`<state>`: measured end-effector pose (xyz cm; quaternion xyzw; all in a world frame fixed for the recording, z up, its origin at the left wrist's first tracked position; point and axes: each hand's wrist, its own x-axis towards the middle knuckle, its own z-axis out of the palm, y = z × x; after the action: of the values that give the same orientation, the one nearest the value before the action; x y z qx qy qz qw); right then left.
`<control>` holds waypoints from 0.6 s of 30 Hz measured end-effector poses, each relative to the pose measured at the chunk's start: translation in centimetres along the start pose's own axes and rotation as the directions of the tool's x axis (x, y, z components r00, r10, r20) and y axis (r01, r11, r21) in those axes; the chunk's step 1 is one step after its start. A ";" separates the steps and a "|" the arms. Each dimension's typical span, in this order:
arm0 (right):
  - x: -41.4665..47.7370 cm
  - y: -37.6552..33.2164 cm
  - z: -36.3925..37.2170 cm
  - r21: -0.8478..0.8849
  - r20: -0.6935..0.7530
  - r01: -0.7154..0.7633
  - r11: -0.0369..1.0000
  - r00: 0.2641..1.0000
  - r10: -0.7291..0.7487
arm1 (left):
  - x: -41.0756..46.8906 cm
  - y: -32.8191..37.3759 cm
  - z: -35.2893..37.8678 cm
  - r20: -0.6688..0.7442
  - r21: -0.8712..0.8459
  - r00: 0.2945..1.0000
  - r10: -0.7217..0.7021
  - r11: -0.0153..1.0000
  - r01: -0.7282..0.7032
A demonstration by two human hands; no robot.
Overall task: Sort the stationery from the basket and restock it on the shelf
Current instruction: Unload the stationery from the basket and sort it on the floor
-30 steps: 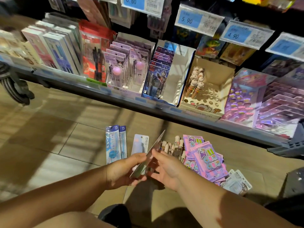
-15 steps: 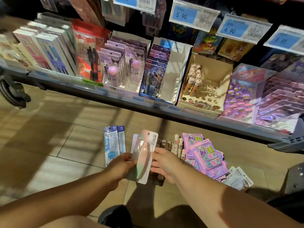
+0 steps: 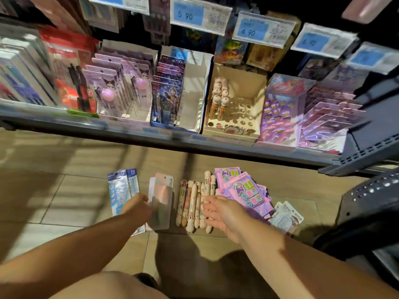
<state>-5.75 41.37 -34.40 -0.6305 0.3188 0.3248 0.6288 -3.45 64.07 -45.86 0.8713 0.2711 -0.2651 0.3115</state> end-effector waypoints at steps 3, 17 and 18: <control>-0.9 -0.3 -1.9 0.035 -0.076 0.006 0.999 0.997 -0.004 | -1.7 2.3 -0.2 -0.009 0.188 0.992 0.123 0.975 -0.119; -14.6 1.8 -16.8 -0.243 0.065 0.126 0.962 0.991 -0.114 | -19.7 22.8 0.6 0.406 0.304 0.606 0.684 0.525 -0.795; -15.5 2.1 -18.9 -0.224 0.064 0.080 0.971 0.996 -0.068 | -20.9 24.1 1.5 0.419 0.296 0.569 0.707 0.486 -0.822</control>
<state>-16.39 22.38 -23.12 -0.7000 0.2383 0.3528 0.5733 -3.46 40.72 -24.09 0.9069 -0.2595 -0.2567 0.2107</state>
